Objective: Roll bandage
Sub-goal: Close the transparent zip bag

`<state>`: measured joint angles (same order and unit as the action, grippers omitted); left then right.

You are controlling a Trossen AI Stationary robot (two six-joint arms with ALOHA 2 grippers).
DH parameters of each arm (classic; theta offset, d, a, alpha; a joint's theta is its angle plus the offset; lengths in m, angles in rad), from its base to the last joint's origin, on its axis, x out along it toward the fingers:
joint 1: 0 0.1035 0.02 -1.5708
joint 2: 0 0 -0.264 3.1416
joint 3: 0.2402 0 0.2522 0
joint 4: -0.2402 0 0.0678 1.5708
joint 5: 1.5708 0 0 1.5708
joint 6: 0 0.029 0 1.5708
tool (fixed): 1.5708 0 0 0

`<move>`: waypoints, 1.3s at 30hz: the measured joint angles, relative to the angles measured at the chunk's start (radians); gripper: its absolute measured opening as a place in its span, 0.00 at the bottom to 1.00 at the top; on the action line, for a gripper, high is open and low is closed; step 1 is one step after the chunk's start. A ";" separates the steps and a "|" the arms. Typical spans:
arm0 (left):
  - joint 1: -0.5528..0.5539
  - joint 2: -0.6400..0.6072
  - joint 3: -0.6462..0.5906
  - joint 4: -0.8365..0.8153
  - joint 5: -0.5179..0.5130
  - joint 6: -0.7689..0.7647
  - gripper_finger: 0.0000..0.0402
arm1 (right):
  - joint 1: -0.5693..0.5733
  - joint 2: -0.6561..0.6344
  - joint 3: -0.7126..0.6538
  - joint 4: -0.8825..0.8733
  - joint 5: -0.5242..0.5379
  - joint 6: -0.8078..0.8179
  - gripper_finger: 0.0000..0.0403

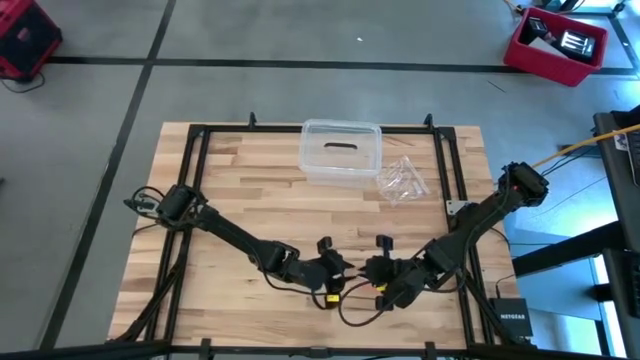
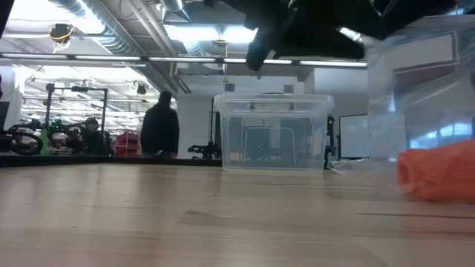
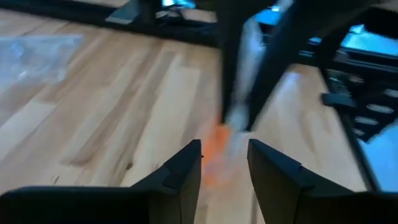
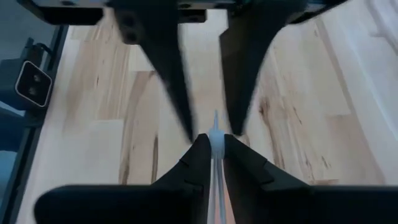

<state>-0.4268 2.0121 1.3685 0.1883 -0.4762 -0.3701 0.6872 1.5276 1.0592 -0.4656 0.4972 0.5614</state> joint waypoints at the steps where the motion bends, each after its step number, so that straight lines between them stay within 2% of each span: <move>1: -0.002 0.000 0.000 0.014 0.021 0.022 0.30 | 0.000 0.000 0.000 0.001 0.007 -0.007 0.11; 11: 0.005 0.016 -0.001 0.058 0.025 0.053 0.22 | 0.000 0.000 0.000 0.044 0.053 -0.049 0.11; 14: 0.005 0.015 0.000 0.065 0.012 0.069 0.17 | 0.000 0.000 0.000 0.075 0.087 -0.069 0.11; 20: 0.001 0.013 0.000 0.074 -0.005 0.128 0.02 | 0.000 0.000 0.000 0.077 0.085 -0.073 0.11; 24: -0.009 0.006 0.000 0.074 -0.045 0.160 0.01 | -0.002 -0.001 0.001 0.084 0.075 -0.084 0.11; 26: -0.017 -0.001 -0.001 0.067 -0.054 0.170 0.00 | -0.011 -0.004 0.015 0.053 0.030 -0.100 0.13; 29: -0.027 -0.008 0.000 0.061 -0.073 0.166 0.00 | -0.016 -0.004 0.074 -0.041 -0.036 -0.109 0.19; 33: -0.033 -0.008 0.000 0.057 -0.074 0.166 0.00 | -0.016 -0.006 0.166 -0.144 -0.043 -0.181 0.30; 39: -0.032 -0.008 0.000 0.058 -0.078 0.152 0.00 | -0.020 0.003 0.184 -0.054 -0.032 -0.257 0.33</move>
<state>-0.4583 2.0045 1.3685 0.2462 -0.5544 -0.2181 0.6674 1.5301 1.2431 -0.5196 0.4648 0.3047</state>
